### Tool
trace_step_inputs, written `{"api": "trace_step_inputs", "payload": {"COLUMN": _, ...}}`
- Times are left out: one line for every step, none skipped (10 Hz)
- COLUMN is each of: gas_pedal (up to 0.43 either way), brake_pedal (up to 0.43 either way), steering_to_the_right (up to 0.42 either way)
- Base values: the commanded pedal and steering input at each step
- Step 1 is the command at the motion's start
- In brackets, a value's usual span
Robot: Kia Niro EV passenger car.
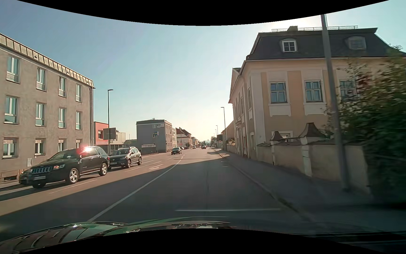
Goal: Follow the waypoints while adhering to traffic rules and regulations
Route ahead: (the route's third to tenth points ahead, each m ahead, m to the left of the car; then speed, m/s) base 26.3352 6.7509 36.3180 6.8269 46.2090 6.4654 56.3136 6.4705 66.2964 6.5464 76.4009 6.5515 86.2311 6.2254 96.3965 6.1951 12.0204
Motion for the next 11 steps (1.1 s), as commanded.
{"api": "trace_step_inputs", "payload": {"gas_pedal": 0.22, "brake_pedal": 0.0, "steering_to_the_right": -0.02}}
{"api": "trace_step_inputs", "payload": {"gas_pedal": 0.197, "brake_pedal": 0.0, "steering_to_the_right": -0.02}}
{"api": "trace_step_inputs", "payload": {"gas_pedal": 0.157, "brake_pedal": 0.0, "steering_to_the_right": -0.019}}
{"api": "trace_step_inputs", "payload": {"gas_pedal": 0.157, "brake_pedal": 0.0, "steering_to_the_right": -0.019}}
{"api": "trace_step_inputs", "payload": {"gas_pedal": 0.157, "brake_pedal": 0.0, "steering_to_the_right": -0.019}}
{"api": "trace_step_inputs", "payload": {"gas_pedal": 0.157, "brake_pedal": 0.0, "steering_to_the_right": -0.016}}
{"api": "trace_step_inputs", "payload": {"gas_pedal": 0.157, "brake_pedal": 0.0, "steering_to_the_right": -0.013}}
{"api": "trace_step_inputs", "payload": {"gas_pedal": 0.15, "brake_pedal": 0.0, "steering_to_the_right": -0.012}}
{"api": "trace_step_inputs", "payload": {"gas_pedal": 0.13, "brake_pedal": 0.0, "steering_to_the_right": -0.012}}
{"api": "trace_step_inputs", "payload": {"gas_pedal": 0.13, "brake_pedal": 0.0, "steering_to_the_right": -0.012}}
{"api": "trace_step_inputs", "payload": {"gas_pedal": 0.13, "brake_pedal": 0.0, "steering_to_the_right": -0.011}}
